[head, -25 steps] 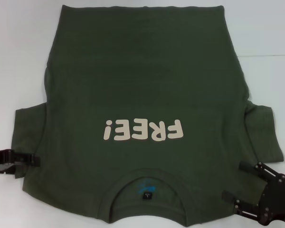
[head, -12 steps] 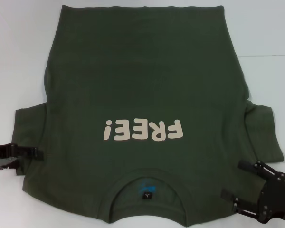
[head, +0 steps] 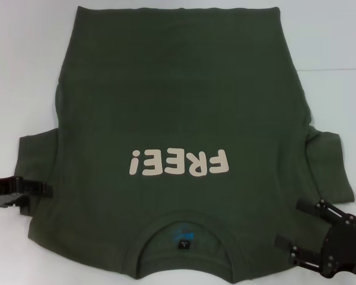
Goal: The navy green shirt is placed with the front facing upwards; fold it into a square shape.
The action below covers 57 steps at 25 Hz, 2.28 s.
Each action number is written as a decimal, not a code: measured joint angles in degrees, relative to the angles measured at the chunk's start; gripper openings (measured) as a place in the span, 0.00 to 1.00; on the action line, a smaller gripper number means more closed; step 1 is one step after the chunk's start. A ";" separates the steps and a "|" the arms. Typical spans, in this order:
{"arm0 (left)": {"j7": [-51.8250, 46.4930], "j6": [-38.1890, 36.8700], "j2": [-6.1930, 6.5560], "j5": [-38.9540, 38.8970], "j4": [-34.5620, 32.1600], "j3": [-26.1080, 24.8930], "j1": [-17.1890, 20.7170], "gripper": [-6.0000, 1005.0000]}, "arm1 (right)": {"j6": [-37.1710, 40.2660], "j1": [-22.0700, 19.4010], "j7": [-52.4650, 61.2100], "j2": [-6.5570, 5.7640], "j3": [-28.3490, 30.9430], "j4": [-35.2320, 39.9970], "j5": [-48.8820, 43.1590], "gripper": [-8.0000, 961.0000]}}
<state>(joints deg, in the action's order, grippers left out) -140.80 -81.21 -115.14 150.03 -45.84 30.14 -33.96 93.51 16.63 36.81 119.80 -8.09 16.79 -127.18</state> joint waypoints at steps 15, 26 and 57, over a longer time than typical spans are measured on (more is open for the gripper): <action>0.00 1.77 -0.27 0.00 1.47 0.03 -0.86 0.57 | 0.00 0.16 0.11 -0.09 0.00 0.00 0.00 0.95; 0.25 3.10 -0.35 0.00 1.46 0.07 -1.25 0.22 | -0.05 0.16 0.11 -0.09 0.00 0.00 0.00 0.95; 2.40 5.35 -1.07 -0.39 0.75 0.15 -1.72 0.05 | -0.13 0.75 0.17 -0.09 0.33 0.00 0.00 0.95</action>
<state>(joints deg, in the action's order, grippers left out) -138.41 -75.87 -116.21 149.64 -45.09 30.29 -35.68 93.38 17.38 36.98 119.71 -7.76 16.79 -127.17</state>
